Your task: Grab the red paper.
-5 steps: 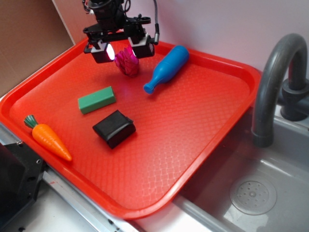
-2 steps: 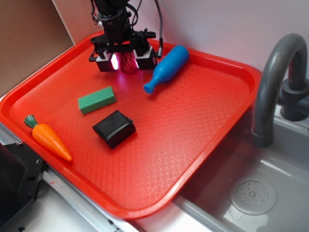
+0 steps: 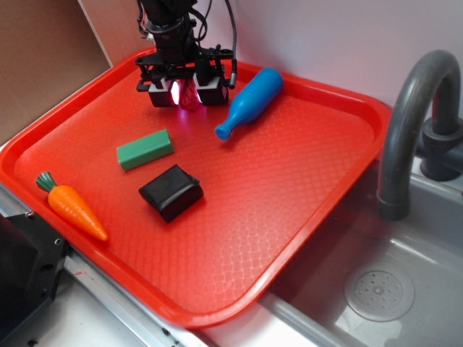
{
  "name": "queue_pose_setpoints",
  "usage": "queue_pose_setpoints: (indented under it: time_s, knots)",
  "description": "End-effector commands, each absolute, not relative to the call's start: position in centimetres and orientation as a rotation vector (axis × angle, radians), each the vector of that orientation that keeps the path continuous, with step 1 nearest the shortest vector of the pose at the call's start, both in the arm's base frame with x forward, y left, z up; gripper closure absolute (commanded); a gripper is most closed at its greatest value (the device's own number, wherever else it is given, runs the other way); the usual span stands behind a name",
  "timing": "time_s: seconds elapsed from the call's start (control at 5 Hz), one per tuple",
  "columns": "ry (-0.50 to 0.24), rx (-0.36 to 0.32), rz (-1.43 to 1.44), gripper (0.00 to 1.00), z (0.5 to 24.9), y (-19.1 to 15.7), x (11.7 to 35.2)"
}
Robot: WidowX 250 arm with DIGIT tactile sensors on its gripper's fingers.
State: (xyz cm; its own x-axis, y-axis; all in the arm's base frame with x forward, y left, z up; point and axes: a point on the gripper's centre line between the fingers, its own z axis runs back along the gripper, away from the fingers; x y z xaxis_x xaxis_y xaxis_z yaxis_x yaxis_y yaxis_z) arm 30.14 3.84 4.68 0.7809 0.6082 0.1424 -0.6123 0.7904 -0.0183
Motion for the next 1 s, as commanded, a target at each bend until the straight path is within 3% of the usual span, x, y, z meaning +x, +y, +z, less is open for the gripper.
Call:
queue_pose_setpoints:
  time_s: [0.0,0.2,0.6,0.8]
  knots:
    - [-0.195,0.046,0.589,1.0,12.4,4.5,28.0]
    - [-0.127,0.007,0.424,1.0,16.9,3.8,26.0]
    - [-0.25,-0.061,0.27,1.0,25.1,2.2,21.3]
    - [-0.245,-0.071,0.332,1.0,25.6,3.3,21.0]
